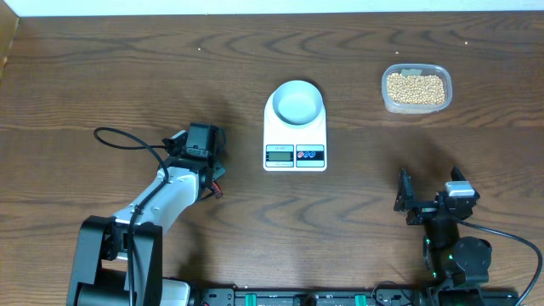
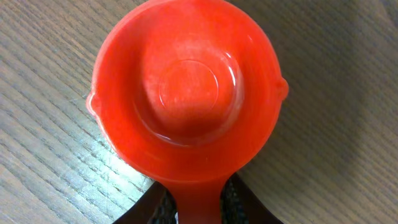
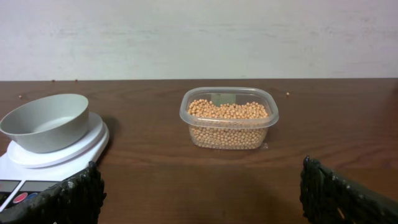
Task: Scoop item into bowl and weigh 50g on scale
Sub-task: 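Lift the red scoop with the left gripper toward the center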
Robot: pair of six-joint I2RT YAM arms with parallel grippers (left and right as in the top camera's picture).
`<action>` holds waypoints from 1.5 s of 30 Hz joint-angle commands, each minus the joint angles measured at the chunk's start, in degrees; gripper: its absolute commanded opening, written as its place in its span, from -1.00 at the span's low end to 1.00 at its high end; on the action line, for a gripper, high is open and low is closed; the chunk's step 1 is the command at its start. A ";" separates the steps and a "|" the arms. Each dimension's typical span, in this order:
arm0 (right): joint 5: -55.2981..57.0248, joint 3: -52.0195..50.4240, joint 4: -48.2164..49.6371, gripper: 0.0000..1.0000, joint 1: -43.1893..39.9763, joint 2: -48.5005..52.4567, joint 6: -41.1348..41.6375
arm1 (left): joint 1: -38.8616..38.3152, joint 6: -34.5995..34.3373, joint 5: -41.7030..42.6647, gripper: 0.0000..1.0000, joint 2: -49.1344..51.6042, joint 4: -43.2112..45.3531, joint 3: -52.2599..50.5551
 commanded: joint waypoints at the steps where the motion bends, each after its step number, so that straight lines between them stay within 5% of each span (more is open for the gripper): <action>1: 0.46 -0.07 -0.24 0.99 -0.20 -0.35 -0.68 | 0.24 0.13 0.68 -0.59 0.48 0.04 -0.11; 14: 0.44 -0.07 -0.26 0.99 -0.20 -0.35 -0.66 | 0.24 0.85 4.61 -0.80 -1.27 -0.31 1.25; 24: 0.66 -0.07 -0.24 0.99 -0.20 -0.35 -0.68 | 0.24 2.14 7.26 -0.86 -12.94 -6.08 8.07; 33: -0.63 -0.07 0.15 0.99 -0.20 -0.35 -0.13 | 0.15 -10.51 16.98 -0.86 -22.03 -9.81 10.47; 37: -7.34 -0.07 0.59 0.98 -0.20 -0.35 9.42 | -0.50 -15.17 21.62 -0.86 -21.35 -9.88 10.47; 45: -15.80 -0.07 0.92 0.99 -0.20 -0.35 42.58 | -4.17 -21.40 21.55 -0.85 -20.33 -8.28 10.47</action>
